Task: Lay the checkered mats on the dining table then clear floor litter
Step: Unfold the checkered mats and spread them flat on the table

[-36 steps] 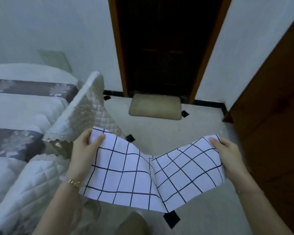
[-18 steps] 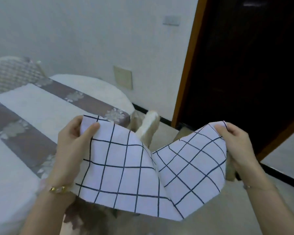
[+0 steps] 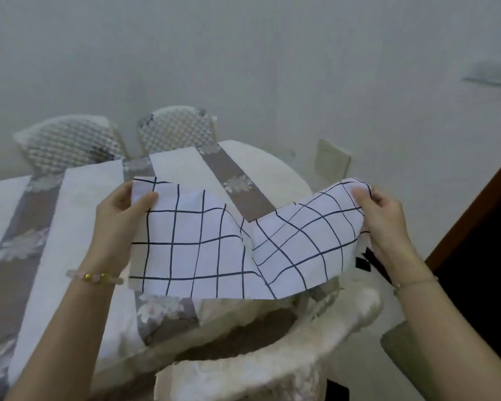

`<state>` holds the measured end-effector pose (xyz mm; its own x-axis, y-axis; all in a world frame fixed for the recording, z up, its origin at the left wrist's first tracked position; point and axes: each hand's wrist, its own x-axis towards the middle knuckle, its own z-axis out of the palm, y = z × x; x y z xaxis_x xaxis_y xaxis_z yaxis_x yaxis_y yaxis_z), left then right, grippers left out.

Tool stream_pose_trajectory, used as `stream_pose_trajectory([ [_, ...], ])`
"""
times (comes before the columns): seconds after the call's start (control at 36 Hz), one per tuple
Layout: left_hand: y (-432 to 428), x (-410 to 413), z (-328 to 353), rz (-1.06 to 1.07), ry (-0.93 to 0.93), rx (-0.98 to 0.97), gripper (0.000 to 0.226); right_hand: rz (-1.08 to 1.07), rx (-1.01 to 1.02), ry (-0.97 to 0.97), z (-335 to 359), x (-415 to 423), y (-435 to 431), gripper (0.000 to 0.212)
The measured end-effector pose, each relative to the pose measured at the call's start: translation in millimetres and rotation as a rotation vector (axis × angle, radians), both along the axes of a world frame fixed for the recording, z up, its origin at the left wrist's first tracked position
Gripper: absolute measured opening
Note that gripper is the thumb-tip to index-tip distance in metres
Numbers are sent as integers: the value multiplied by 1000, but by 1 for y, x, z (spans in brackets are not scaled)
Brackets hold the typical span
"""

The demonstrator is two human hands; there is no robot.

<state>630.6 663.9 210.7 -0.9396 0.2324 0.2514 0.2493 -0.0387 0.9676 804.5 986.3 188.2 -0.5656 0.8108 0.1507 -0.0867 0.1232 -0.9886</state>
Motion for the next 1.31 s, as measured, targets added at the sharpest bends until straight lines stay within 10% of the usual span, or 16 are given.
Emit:
stream_pose_trajectory([
  [0.81, 12, -121, -212, 490, -702, -320, 33, 340, -192, -707, -216, -207, 118, 33],
  [1.31, -3, -126, -237, 562, -623, -592, 30, 205, 179, -943, -214, -220, 118, 30],
])
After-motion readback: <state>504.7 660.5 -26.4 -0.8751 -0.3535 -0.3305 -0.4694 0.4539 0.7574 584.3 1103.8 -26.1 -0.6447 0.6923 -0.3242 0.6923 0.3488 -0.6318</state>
